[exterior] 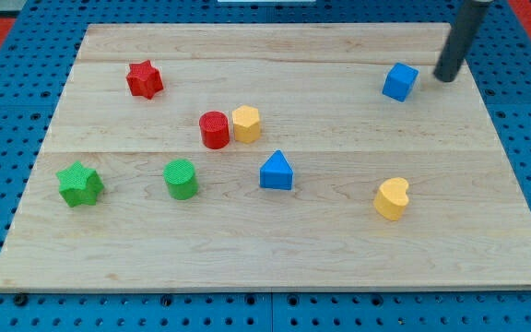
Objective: Slide the blue cube above the red circle
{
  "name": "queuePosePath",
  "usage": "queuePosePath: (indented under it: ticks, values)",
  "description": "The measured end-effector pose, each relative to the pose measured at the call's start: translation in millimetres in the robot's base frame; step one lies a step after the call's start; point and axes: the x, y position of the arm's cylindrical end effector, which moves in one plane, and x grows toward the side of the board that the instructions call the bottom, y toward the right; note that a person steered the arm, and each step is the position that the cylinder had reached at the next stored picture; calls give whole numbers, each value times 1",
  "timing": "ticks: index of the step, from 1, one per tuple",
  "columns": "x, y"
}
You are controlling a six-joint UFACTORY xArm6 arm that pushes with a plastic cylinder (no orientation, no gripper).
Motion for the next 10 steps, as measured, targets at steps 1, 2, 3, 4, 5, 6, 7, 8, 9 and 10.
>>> queuePosePath:
  ticks: [1, 2, 3, 4, 5, 6, 7, 8, 9, 10]
  values:
    - [5, -102]
    - [5, -140]
    - [6, -144]
    - [22, -191]
    - [23, -151]
    - [45, -115]
    - [60, -125]
    - [45, -160]
    - [41, -188]
    - [34, -214]
